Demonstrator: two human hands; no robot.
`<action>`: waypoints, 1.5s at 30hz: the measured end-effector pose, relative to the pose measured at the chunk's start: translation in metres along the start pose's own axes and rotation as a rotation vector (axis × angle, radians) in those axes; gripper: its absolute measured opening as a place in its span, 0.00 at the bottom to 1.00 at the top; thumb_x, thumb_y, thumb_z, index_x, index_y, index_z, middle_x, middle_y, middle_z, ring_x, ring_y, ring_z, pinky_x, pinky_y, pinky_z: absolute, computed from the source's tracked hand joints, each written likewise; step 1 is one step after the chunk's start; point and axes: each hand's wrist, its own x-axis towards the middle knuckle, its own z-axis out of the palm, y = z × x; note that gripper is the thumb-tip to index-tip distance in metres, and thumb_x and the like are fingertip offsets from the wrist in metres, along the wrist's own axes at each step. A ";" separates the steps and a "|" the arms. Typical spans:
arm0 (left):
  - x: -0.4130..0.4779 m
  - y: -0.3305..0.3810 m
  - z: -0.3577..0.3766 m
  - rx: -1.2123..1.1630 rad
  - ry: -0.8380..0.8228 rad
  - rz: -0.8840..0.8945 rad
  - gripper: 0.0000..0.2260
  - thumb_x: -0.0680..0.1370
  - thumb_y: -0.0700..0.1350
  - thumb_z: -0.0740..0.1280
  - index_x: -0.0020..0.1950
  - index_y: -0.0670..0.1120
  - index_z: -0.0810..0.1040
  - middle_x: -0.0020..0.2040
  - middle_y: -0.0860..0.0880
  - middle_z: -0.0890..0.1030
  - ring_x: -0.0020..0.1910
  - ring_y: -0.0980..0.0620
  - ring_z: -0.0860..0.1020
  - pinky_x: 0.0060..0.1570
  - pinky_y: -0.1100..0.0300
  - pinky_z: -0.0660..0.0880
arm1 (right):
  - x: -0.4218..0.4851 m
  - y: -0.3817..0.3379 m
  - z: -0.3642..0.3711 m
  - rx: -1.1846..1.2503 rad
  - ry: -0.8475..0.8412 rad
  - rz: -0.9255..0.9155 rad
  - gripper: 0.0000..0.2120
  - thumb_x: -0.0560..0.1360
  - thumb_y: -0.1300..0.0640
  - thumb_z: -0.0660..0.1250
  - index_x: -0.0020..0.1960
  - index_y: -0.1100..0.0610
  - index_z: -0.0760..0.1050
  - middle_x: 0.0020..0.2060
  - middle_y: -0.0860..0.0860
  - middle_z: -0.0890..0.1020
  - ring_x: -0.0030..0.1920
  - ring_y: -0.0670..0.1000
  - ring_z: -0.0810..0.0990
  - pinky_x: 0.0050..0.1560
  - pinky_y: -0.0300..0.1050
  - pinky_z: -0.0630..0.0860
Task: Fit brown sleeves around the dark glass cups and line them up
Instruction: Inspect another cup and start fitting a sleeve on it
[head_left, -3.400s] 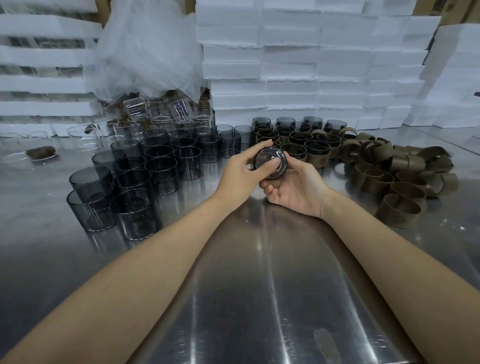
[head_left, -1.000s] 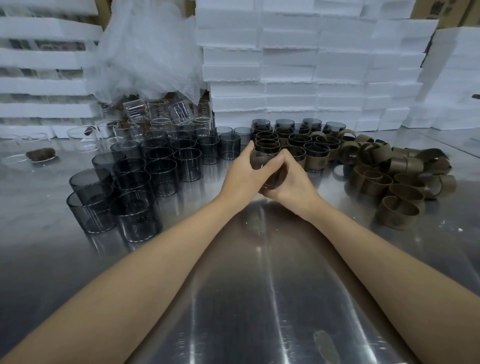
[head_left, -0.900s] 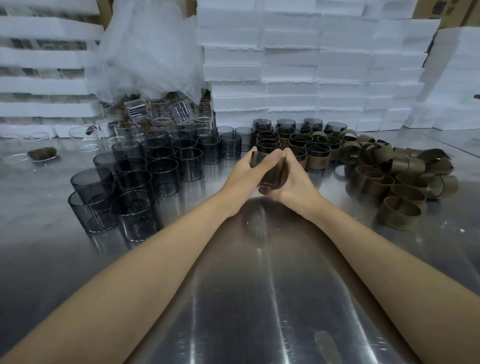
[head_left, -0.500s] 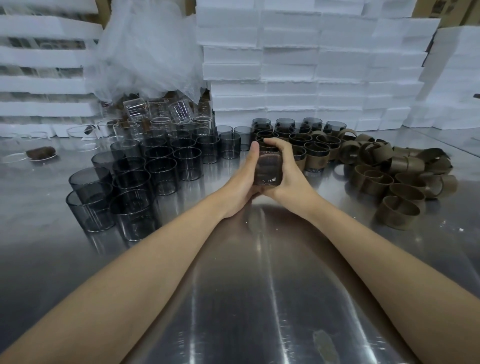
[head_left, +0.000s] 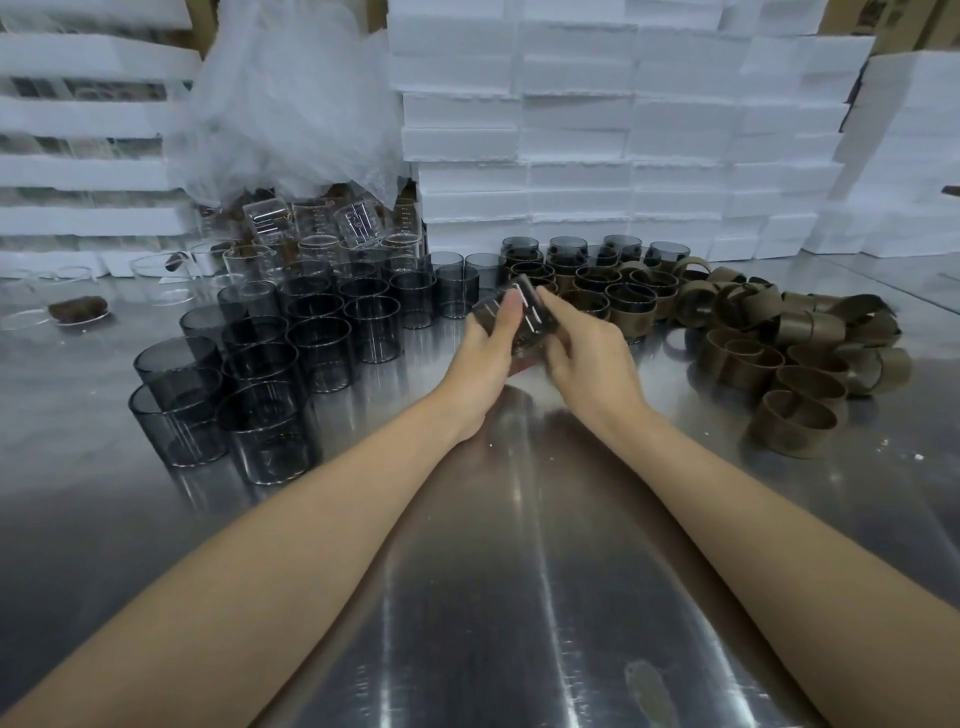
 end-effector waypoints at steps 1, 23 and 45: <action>0.000 0.001 0.000 -0.005 0.037 -0.025 0.25 0.80 0.60 0.57 0.69 0.44 0.67 0.58 0.45 0.81 0.53 0.52 0.82 0.51 0.55 0.81 | -0.001 -0.003 0.001 0.059 0.062 -0.001 0.22 0.80 0.65 0.58 0.72 0.53 0.70 0.51 0.56 0.81 0.51 0.54 0.78 0.56 0.50 0.75; -0.021 -0.001 0.013 0.289 -0.247 0.183 0.16 0.85 0.52 0.51 0.67 0.44 0.66 0.49 0.46 0.76 0.40 0.56 0.77 0.45 0.60 0.78 | 0.005 -0.013 -0.010 1.210 0.040 0.461 0.30 0.84 0.43 0.45 0.51 0.60 0.80 0.49 0.61 0.84 0.43 0.57 0.83 0.27 0.38 0.74; -0.004 0.015 -0.001 -0.476 0.090 -0.230 0.29 0.71 0.60 0.69 0.67 0.50 0.66 0.59 0.45 0.77 0.49 0.49 0.79 0.40 0.59 0.79 | 0.018 0.042 -0.047 -0.656 0.171 0.423 0.17 0.72 0.61 0.65 0.60 0.61 0.72 0.62 0.62 0.69 0.62 0.63 0.69 0.63 0.57 0.63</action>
